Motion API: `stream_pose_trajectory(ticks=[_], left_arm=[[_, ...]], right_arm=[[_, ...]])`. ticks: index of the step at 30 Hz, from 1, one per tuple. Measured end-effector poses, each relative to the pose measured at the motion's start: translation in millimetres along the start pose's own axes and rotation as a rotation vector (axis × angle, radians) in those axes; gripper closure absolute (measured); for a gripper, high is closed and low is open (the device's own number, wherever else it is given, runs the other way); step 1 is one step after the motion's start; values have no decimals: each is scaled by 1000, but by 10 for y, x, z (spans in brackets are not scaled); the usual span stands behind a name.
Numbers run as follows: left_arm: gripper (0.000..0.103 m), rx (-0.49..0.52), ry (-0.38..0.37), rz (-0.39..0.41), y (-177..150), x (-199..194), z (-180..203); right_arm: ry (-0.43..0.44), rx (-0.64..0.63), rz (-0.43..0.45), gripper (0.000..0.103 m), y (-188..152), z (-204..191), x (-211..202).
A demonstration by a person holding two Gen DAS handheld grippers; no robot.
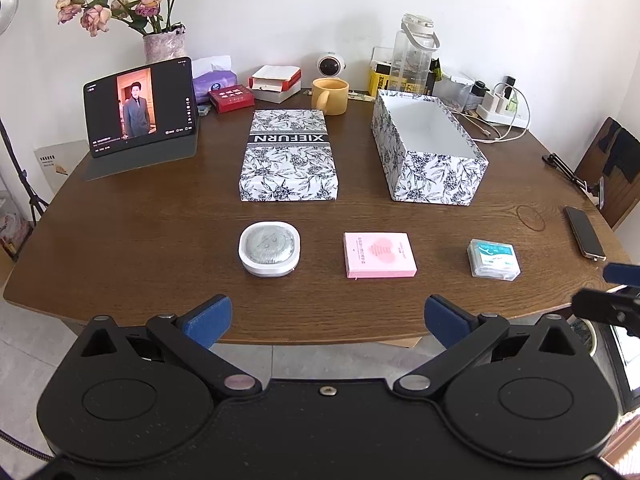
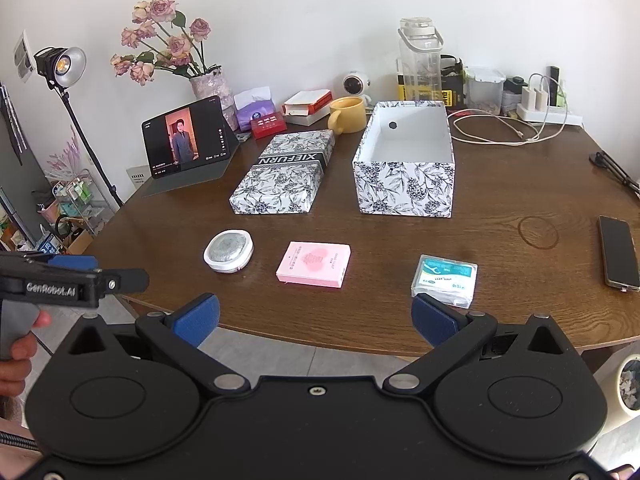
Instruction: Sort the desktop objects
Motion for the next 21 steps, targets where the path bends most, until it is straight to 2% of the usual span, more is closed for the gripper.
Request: stream_pose_trajectory(ticks=[11, 16, 21], left_arm=[[0, -53, 56, -75, 337, 593, -28], [0, -78, 86, -136, 413, 881, -42], [0, -88, 132, -156, 550, 1265, 53]], right_arm=[[21, -83, -14, 0, 78, 189, 0], [23, -96, -34, 0, 203, 220, 207], [25, -105, -54, 0, 334, 248, 428]])
Point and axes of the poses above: each gripper's, at about its wrist camera, not at the fingertips, and x roughly the way its jaws point, z to its right, y to its top, the point moved 2 cm from there along x, roughly the way its jaws point, and after that the axes turned 10 degrees about -x, right-handed, at the moved point
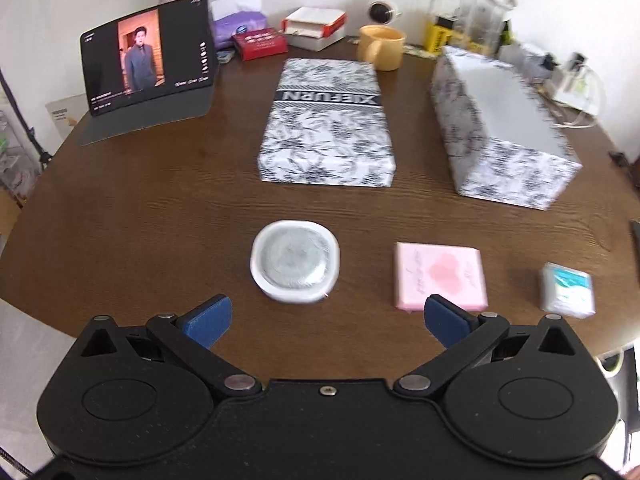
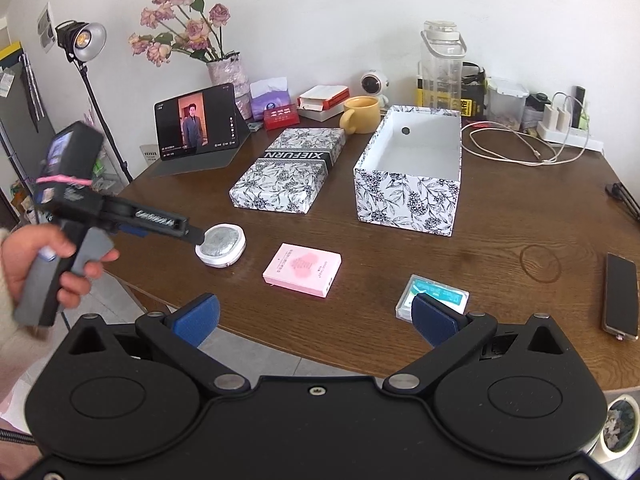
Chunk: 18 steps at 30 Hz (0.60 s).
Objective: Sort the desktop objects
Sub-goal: 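Lower the left gripper onto the white round compact case and grasp it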
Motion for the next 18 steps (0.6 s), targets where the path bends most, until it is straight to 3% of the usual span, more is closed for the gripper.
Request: stream_pose_trajectory(ticks=[6, 13, 18], left_arm=[[0, -7, 19, -44, 252, 501, -13], [2, 9, 34, -161, 296, 982, -74], [10, 20, 45, -244, 327, 1324, -119]], right_arm=[[3, -11, -24, 0, 167, 57, 255], [6, -25, -52, 0, 361, 124, 552], [28, -51, -79, 0, 540, 118, 833]])
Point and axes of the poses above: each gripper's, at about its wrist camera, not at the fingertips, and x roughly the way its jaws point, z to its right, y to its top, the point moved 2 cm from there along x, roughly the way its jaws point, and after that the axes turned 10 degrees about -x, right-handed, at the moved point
